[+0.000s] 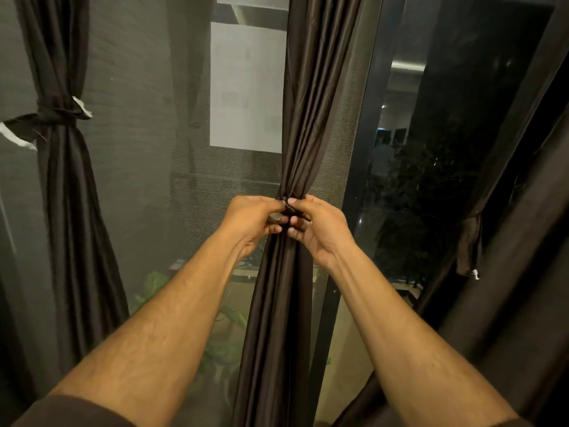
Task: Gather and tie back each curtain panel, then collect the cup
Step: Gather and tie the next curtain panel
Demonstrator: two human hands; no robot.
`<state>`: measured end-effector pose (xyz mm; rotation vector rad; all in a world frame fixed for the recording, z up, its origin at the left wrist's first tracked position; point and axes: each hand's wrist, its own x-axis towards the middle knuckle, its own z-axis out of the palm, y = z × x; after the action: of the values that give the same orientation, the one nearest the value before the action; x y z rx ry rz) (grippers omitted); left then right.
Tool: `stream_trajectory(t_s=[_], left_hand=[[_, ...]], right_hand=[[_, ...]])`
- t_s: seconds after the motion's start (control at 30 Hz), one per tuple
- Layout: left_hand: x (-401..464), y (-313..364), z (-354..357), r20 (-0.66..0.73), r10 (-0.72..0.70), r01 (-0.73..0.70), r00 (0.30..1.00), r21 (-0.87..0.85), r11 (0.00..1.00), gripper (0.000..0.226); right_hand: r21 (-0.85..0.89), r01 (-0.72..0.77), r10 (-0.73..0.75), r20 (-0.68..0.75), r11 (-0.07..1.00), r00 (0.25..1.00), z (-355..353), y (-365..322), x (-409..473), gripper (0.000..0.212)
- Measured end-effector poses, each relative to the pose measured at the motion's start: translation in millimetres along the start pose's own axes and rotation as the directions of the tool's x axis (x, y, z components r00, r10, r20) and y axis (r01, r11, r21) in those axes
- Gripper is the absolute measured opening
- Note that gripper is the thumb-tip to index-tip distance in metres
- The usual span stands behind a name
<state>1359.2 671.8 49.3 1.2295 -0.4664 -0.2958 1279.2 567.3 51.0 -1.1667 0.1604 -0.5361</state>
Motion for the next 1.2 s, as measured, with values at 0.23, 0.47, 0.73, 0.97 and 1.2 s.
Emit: stream_trajectory(t_s=[0.23,0.47,0.73,0.97,1.2], left_hand=[[3.9,-4.2,2.1,-0.013,0.04,-0.04,0.999,0.016,0.999,0.011],[1.3,-2.1,-4.7,0.088,0.008,-0.008,0.996,-0.002,1.0,0.024],[-4.5,8.0,-6.9,0.128,0.055,-0.068,0.99,0.104,0.992,0.017],[-3.3,18.2,-15.1,0.157,0.055,-0.075,0.986,0.124,0.99,0.014],[-4.2,16.8,-23.8,0.073,0.074,-0.081,0.995,0.105,0.991,0.017]], right_hand=[[-0.529,0.108,-0.21,-0.136,0.842,0.968,-7.3,-9.3,-5.4,0.049],[-0.507,0.158,-0.243,-0.105,0.847,0.964,-15.8,-9.5,-7.7,0.011],[-0.46,0.234,-0.342,-0.164,0.856,0.925,-28.5,-20.6,-5.7,0.01],[-0.448,0.222,-0.353,-0.233,0.866,0.906,-32.0,-30.2,-5.1,0.021],[-0.466,0.24,-0.376,-0.225,0.852,0.899,-30.1,-34.1,-8.1,0.017]])
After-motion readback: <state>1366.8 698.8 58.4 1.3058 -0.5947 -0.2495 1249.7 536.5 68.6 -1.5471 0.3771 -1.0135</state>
